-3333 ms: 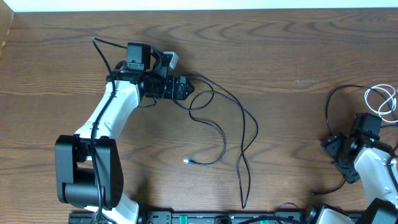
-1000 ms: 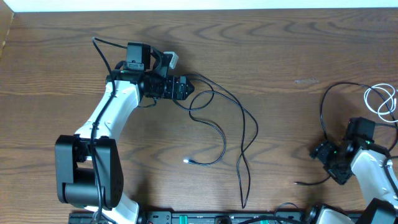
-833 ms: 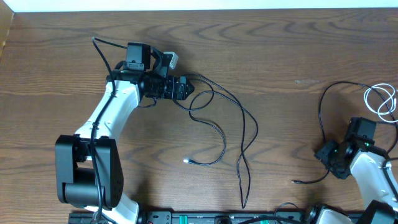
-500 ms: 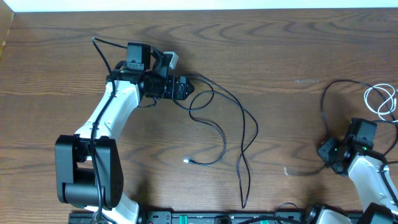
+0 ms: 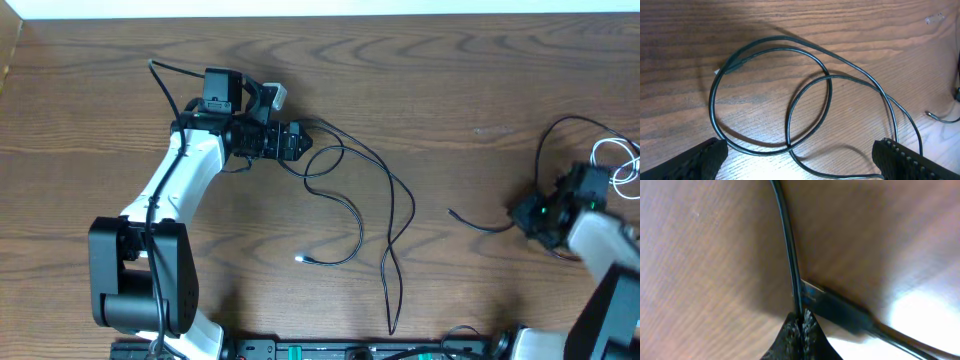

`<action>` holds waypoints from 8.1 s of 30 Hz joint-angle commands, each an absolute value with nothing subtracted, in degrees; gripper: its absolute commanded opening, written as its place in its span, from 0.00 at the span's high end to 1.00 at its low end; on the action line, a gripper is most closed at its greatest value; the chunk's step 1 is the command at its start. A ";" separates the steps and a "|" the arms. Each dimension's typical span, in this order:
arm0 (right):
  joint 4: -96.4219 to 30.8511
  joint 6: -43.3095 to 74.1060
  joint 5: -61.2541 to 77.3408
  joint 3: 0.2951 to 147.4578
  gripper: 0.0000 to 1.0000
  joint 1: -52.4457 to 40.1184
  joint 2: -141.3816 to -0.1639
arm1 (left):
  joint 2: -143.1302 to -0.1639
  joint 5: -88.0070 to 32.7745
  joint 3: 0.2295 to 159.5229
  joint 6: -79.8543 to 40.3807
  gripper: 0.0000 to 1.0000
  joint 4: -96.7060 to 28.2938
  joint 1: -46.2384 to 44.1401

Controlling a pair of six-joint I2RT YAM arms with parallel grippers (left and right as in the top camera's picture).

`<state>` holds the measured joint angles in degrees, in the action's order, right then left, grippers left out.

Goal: Untangle cables

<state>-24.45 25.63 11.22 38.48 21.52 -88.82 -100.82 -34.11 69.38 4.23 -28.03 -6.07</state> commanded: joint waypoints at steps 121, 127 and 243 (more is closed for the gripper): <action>-28.64 19.25 19.05 59.55 0.01 0.97 -106.52 | -114.43 9.15 70.41 -25.30 0.76 -26.94 -52.95; -28.47 19.25 19.05 59.57 0.01 0.97 -106.52 | -107.11 9.47 70.74 -25.34 0.33 -28.42 -51.81; -29.61 -29.65 80.99 59.57 0.01 -5.43 -105.80 | -64.51 29.17 69.87 -2.72 0.93 11.42 -49.12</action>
